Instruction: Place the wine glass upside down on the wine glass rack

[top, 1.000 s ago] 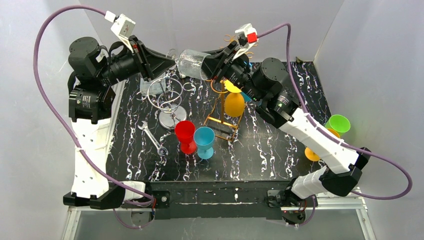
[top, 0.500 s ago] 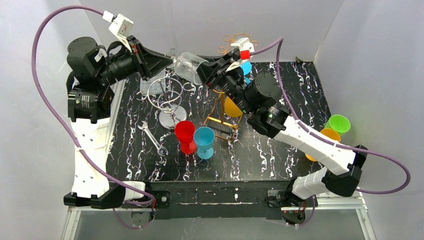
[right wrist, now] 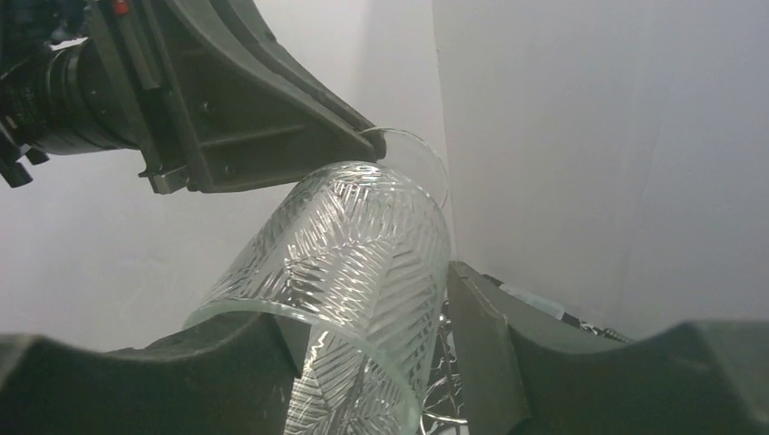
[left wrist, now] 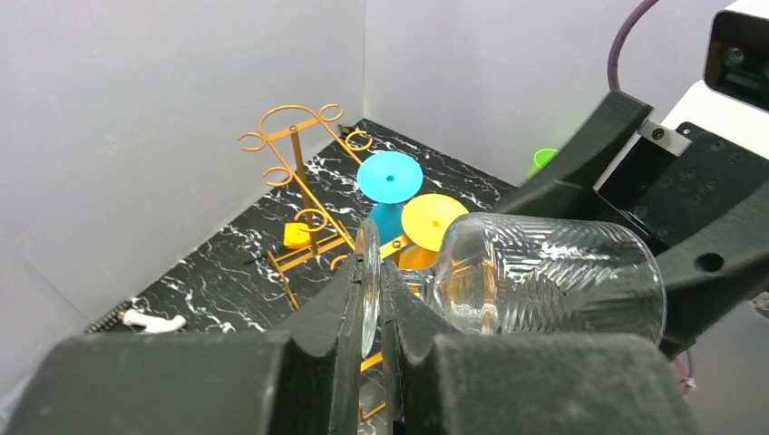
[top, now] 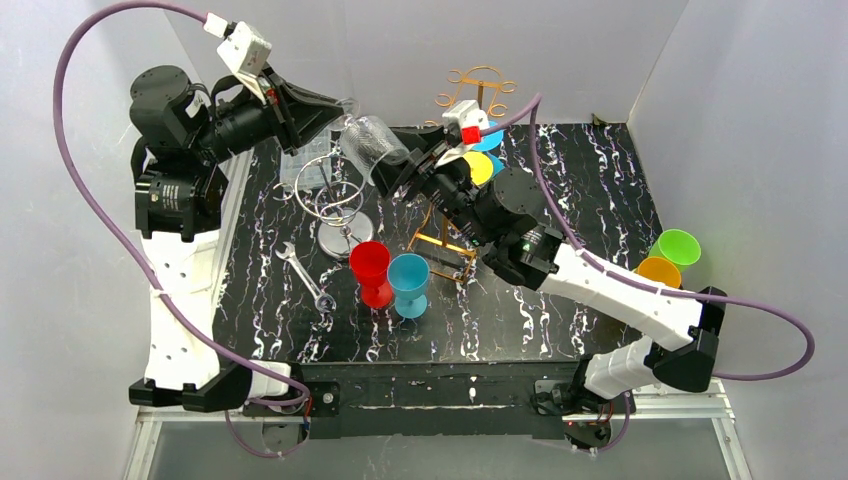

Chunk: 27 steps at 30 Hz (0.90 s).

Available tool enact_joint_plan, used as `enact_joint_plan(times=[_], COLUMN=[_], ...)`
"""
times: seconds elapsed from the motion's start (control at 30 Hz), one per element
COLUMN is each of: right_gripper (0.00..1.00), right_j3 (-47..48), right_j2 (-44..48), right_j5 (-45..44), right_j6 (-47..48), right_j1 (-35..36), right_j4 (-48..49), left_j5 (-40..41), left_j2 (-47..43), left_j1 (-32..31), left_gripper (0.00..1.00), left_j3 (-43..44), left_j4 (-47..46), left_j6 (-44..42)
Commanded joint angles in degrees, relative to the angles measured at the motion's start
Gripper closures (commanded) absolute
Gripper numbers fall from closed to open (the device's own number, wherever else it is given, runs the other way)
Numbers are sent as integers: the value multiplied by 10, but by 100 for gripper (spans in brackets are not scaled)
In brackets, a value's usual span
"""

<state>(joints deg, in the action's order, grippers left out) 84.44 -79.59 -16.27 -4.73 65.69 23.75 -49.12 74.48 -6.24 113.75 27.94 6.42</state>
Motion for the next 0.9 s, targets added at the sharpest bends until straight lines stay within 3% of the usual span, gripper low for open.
enact_joint_plan(times=[0.0, 0.17, 0.23, 0.27, 0.37, 0.4, 0.57, 0.67, 0.87], right_gripper=[44, 95, 99, 99, 99, 99, 99, 99, 99], right_j3=[-10, -31, -37, -41, -54, -58, -78, -80, -6], right_j2=[6, 21, 30, 35, 51, 57, 81, 83, 53], right_j5=[-11, -40, -55, -60, -81, -89, -103, -102, -89], right_j6=[-15, -37, -42, -42, -40, -37, 6, 66, 146], right_j1=[7, 6, 6, 6, 6, 5, 4, 5, 5], right_j4=[28, 42, 44, 46, 50, 53, 105, 179, 213], left_j5=[-16, -66, -71, -69, -55, -36, 54, 15, 4], left_j2=[12, -20, -38, -44, -61, -72, -119, -109, -84], left_j1=[-5, -6, -7, -6, -6, -6, -5, -5, 46], left_gripper=[100, 100, 100, 94, 17, 3, 2, 2, 2], left_j3=[34, -34, -60, -65, -56, -59, -72, -44, 3], left_j4=[-13, -22, -13, -5, 38, 40, -21, -37, 3], left_j6=[-28, 10, 11, 14, 0, 3, 174, 296, 491])
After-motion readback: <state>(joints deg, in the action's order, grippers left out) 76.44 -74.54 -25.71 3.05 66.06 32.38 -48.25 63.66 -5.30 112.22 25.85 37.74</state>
